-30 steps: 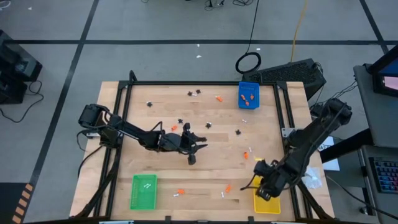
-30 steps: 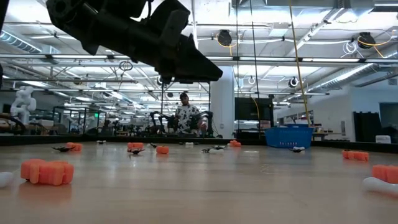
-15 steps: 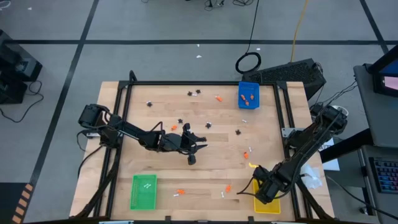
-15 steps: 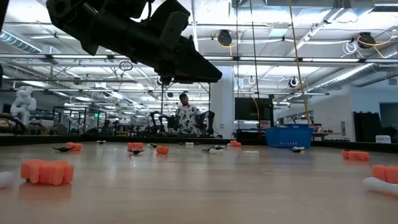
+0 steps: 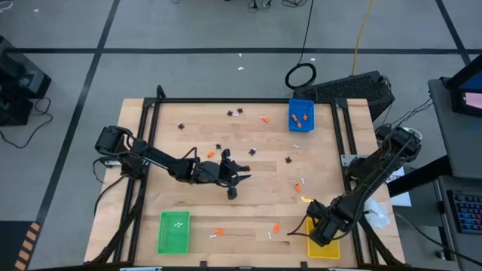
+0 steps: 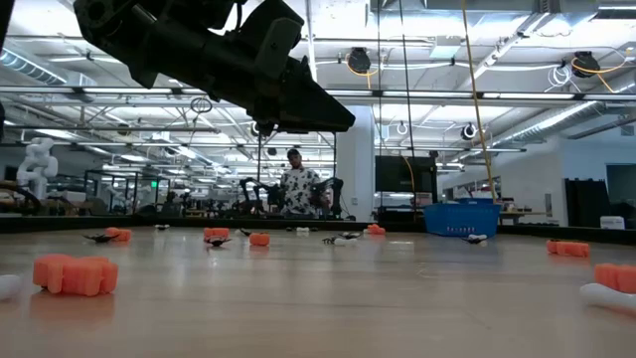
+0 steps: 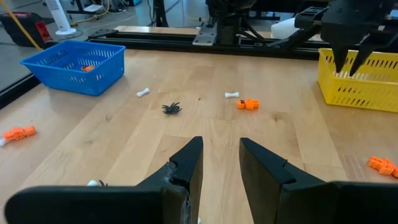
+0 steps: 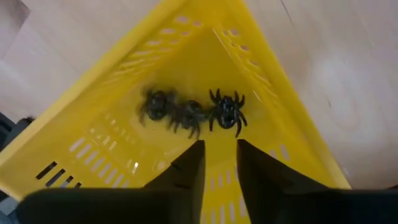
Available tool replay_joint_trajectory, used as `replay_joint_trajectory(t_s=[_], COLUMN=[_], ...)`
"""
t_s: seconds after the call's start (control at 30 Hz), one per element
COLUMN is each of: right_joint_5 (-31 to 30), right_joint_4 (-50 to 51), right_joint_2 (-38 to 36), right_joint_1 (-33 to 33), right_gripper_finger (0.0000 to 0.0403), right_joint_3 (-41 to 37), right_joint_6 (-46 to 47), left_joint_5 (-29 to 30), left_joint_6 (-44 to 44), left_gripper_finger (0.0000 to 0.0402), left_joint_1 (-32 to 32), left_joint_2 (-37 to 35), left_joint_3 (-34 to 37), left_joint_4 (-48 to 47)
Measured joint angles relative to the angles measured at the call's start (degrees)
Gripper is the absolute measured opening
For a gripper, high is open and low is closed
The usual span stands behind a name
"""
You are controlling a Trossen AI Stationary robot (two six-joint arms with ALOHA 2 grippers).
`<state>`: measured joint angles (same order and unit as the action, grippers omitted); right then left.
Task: Sort Halloween decoration
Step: Put the black spider toy into the yellow bin, then put the orange toy skeleton into the blue bin
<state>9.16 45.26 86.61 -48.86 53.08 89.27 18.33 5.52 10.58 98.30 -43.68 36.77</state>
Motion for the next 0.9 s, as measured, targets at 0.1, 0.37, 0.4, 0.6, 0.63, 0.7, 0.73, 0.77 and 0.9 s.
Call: replay_joint_trajectory(t_s=[0.1,0.37,0.4,0.6,0.63,0.7,0.73,0.77,0.9], right_joint_5=[-0.04,-4.35,-6.14,-18.98,-20.86,-23.72,-24.77,-25.86,-30.03], right_joint_4=[0.93,15.99,18.22,24.75,24.92,26.01,26.87,27.64,27.88], right_joint_2=[-0.97,-1.25,-1.25,-1.29,-1.31,-1.32,-1.29,-1.29,-1.29], right_joint_1=[0.0,-1.6,-2.0,-2.4,-1.79,0.01,1.14,2.42,9.12], right_gripper_finger=[0.0107,0.0132,0.0132,0.0132,0.0132,0.0132,0.0132,0.0132,0.0132], right_joint_3=[0.33,12.33,14.54,23.39,23.58,23.59,23.58,23.58,23.58], right_joint_6=[0.06,-1.78,-2.08,-8.95,-10.57,-13.3,-14.5,-15.82,-24.41], left_joint_5=[0.0,-0.02,-0.02,-0.02,-0.02,-0.02,-0.02,-0.02,-0.02], left_joint_6=[0.01,0.02,0.02,0.02,0.01,0.01,0.01,0.0,0.02], left_gripper_finger=[0.01,0.01,0.01,0.01,0.01,0.01,0.01,0.01,0.01], left_joint_1=[0.0,-0.01,0.01,-0.01,0.01,-0.01,0.0,0.0,-0.01], left_joint_2=[0.0,-0.02,-0.02,-0.02,-0.02,-0.02,-0.02,-0.02,-0.02], left_joint_3=[0.0,0.0,0.0,0.0,0.0,0.0,0.0,0.0,0.0], left_joint_4=[-0.01,-0.01,-0.01,0.0,-0.01,0.0,-0.01,0.0,0.01])
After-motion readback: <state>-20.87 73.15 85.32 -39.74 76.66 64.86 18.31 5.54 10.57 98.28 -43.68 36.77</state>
